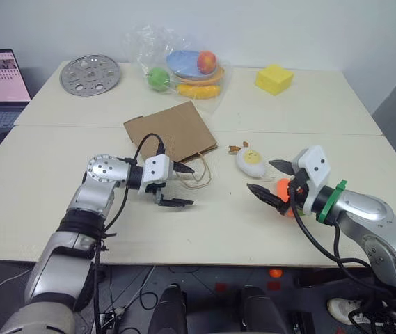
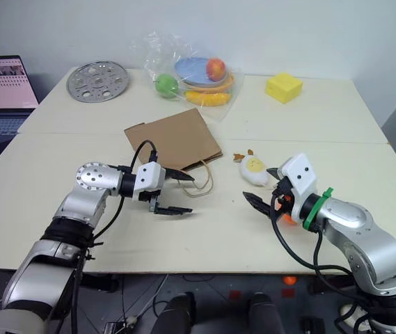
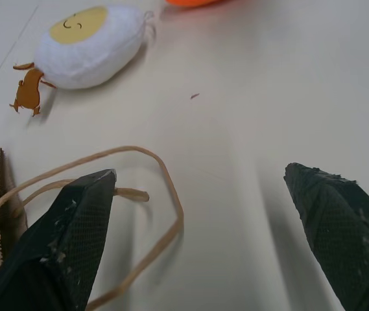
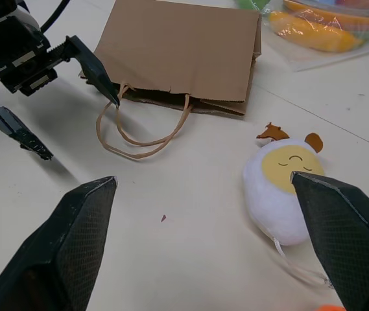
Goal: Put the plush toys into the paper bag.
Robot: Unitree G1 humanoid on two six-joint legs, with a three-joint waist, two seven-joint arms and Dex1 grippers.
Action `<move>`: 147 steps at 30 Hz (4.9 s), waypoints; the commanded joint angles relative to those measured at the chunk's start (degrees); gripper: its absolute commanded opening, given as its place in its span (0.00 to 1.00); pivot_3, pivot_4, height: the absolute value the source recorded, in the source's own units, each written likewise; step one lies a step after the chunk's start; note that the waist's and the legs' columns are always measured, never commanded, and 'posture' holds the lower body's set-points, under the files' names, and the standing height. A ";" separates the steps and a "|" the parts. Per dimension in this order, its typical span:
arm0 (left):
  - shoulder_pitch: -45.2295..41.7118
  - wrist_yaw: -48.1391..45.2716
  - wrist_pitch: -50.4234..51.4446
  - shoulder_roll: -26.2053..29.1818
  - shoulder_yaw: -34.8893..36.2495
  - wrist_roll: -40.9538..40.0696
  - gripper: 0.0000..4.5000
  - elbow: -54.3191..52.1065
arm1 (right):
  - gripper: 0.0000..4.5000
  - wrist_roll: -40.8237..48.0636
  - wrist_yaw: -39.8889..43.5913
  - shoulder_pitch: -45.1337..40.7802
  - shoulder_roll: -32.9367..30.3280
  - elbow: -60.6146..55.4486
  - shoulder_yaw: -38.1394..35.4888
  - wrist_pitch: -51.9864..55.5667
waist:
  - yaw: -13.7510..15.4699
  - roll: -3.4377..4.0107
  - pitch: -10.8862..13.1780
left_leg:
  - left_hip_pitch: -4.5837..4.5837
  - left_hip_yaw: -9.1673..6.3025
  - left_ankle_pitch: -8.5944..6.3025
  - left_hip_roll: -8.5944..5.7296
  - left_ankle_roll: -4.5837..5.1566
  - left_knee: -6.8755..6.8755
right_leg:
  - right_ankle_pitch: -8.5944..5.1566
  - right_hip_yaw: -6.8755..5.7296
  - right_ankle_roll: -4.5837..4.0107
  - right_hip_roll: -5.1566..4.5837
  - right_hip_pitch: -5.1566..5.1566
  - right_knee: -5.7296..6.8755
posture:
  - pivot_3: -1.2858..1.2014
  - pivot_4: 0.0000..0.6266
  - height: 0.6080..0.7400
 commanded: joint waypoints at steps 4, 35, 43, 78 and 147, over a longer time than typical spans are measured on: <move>-4.18 -2.10 -3.79 -1.12 -2.44 3.60 0.99 7.33 | 1.00 0.73 -1.03 -0.37 0.13 -2.52 -2.17 -0.28 | 0.00 0.00 0.00 | 0.00 -0.01 0.00 0.00 0.00 0.00 | 0.00 -0.01 0.00 0.00 0.00 0.00 | 0.52 0.24 1.00; -12.59 -8.94 15.35 4.34 5.35 -2.68 0.99 2.73 | 1.00 1.05 -1.49 -1.20 0.65 -2.12 -2.10 -0.36 | -0.14 0.00 0.00 | -0.04 -0.10 0.00 0.00 0.00 -0.02 | 0.00 -0.10 0.01 0.01 -0.01 0.04 | 0.52 0.24 1.00; -5.16 -11.20 10.99 12.58 1.20 0.83 0.99 -2.54 | 1.00 0.96 -1.24 -1.14 1.46 -1.81 -1.68 -0.56 | -0.93 0.01 0.01 | 0.00 -0.10 0.00 0.02 0.00 -0.09 | 0.02 -0.09 -0.04 0.01 -0.03 0.08 | 0.52 0.24 1.00; -19.07 -3.08 -7.21 1.02 -3.89 15.02 0.37 28.08 | 1.00 1.86 -2.81 -0.37 1.86 -3.63 -3.18 1.46 | -0.08 -0.01 0.01 | -0.04 -0.11 0.00 0.01 0.01 -0.02 | 0.00 -0.12 0.00 0.01 -0.02 0.09 | 0.52 0.24 1.00; -20.03 10.41 -16.98 0.32 -6.56 21.22 0.60 33.13 | 1.00 4.27 -3.68 0.09 0.90 -4.79 -3.59 3.44 | -0.02 -0.02 0.00 | -0.02 -0.13 0.00 0.00 0.01 0.03 | 0.03 -0.12 0.04 0.01 0.00 0.14 | 0.52 0.24 1.00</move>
